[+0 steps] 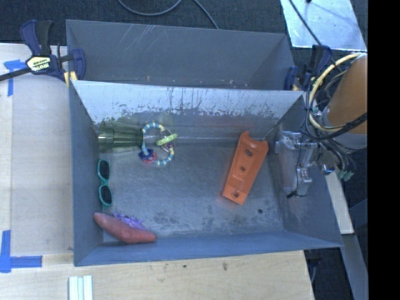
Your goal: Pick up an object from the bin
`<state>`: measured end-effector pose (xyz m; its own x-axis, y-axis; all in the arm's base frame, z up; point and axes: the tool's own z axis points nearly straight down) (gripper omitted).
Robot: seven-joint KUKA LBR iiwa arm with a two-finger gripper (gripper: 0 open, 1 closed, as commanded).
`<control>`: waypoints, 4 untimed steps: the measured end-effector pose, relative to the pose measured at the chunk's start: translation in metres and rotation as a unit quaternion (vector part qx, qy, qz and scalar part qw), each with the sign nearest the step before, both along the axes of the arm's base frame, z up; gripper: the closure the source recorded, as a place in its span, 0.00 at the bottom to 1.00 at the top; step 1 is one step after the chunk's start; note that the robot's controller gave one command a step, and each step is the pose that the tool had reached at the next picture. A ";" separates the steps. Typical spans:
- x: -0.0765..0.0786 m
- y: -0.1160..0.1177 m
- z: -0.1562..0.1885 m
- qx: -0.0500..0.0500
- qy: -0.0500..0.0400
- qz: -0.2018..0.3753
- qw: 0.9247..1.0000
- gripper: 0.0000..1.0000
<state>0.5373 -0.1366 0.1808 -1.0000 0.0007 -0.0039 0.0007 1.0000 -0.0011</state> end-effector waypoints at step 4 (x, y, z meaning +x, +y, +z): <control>0.089 0.031 -0.100 -0.005 -0.005 0.437 0.900 0.00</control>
Offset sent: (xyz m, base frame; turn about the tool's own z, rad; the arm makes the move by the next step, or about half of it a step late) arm 0.0890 0.0108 -0.0474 -0.5674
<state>0.6264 -0.1053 0.0806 -0.6190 -0.7853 -0.0091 -0.7852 0.6191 -0.0156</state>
